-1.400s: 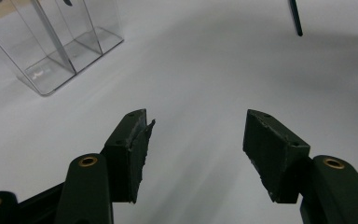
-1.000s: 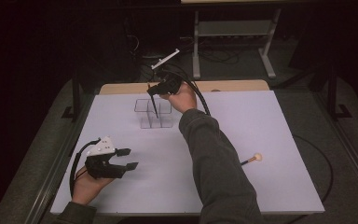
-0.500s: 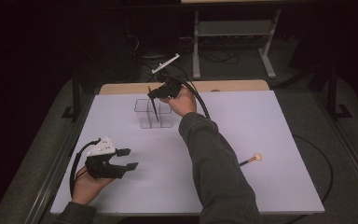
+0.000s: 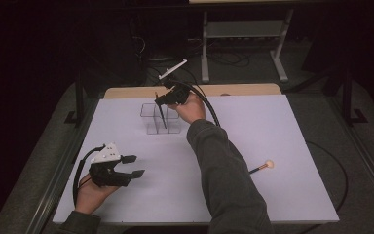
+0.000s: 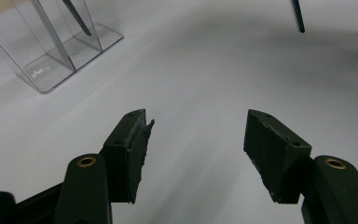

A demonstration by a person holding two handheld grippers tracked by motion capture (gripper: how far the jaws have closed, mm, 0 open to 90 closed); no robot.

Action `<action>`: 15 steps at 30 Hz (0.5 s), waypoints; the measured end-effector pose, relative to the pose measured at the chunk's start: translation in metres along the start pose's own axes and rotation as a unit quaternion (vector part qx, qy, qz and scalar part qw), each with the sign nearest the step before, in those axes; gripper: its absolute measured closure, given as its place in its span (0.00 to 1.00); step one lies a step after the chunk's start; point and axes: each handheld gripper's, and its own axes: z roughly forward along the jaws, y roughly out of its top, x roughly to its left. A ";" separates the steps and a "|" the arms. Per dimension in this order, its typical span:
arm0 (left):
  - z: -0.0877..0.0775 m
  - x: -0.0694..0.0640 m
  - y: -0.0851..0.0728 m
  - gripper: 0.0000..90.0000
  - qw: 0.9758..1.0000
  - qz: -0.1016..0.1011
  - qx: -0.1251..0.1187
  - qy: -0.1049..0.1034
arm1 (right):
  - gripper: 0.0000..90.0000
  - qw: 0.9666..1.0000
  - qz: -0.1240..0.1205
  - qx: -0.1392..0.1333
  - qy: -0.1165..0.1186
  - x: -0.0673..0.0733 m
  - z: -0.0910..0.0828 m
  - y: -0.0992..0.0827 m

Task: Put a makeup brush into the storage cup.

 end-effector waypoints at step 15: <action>0.000 0.001 0.000 0.43 1.000 0.006 0.002 -0.001 | 0.80 1.000 0.016 0.015 -0.006 -0.002 0.005 -0.008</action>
